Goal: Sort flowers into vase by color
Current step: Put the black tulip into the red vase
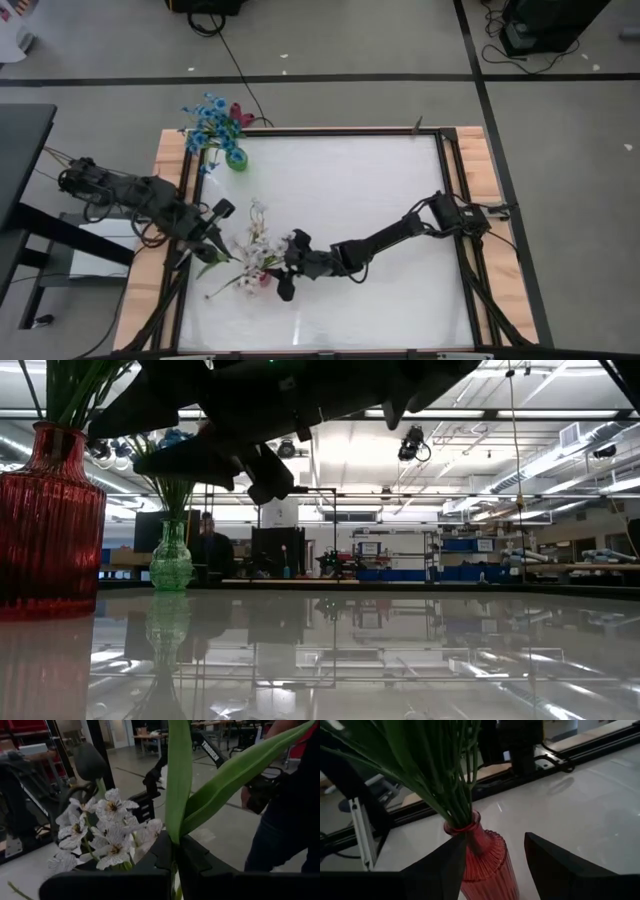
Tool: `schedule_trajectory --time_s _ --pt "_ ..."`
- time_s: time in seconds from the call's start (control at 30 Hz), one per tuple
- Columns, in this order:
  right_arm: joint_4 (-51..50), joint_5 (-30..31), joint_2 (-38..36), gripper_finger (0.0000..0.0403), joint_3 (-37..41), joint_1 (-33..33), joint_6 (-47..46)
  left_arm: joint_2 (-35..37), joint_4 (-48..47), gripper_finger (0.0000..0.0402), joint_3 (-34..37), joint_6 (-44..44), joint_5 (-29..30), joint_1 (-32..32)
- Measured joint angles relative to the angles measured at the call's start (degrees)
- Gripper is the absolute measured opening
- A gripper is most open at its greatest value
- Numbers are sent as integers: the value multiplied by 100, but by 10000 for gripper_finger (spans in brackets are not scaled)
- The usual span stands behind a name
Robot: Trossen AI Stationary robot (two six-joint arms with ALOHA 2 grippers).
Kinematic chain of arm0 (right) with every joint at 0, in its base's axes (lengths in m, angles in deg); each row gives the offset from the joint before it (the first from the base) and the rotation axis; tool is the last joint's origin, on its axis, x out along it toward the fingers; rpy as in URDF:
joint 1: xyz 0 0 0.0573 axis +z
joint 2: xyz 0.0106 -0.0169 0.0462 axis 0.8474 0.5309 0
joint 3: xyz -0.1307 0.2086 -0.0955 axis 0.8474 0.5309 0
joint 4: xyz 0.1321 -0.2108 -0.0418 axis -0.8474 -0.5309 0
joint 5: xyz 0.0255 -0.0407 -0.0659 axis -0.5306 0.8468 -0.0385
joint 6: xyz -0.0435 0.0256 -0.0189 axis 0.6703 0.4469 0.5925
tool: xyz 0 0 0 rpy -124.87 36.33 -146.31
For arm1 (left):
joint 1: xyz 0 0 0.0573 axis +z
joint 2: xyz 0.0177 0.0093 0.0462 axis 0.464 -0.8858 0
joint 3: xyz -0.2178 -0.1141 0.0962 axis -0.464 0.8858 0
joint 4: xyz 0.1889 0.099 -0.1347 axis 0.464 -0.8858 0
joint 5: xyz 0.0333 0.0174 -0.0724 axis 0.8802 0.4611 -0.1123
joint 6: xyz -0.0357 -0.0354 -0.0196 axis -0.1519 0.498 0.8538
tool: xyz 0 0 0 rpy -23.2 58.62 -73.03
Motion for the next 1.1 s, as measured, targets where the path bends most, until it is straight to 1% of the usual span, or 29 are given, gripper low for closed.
schedule_trajectory --time_s 0.13,0.5,0.63,0.8,0.93,1.1 --pt "-8 -135 0 209 0 -45 10 -85 -37 14 0 4 68 2" --pt "105 -141 0 209 0 -50 10 -286 -172 14 -8 54 99 0" --pt "116 -142 0 209 0 -50 7 -421 -166 15 -17 194 105 0" --pt "137 -142 0 209 -1 -48 -34 -474 64 24 -12 541 480 0" --pt "148 -150 0 208 0 -48 -41 -472 -98 27 -9 567 741 7" --pt "144 -248 0 208 0 -48 -43 -511 -246 28 -9 866 901 7"
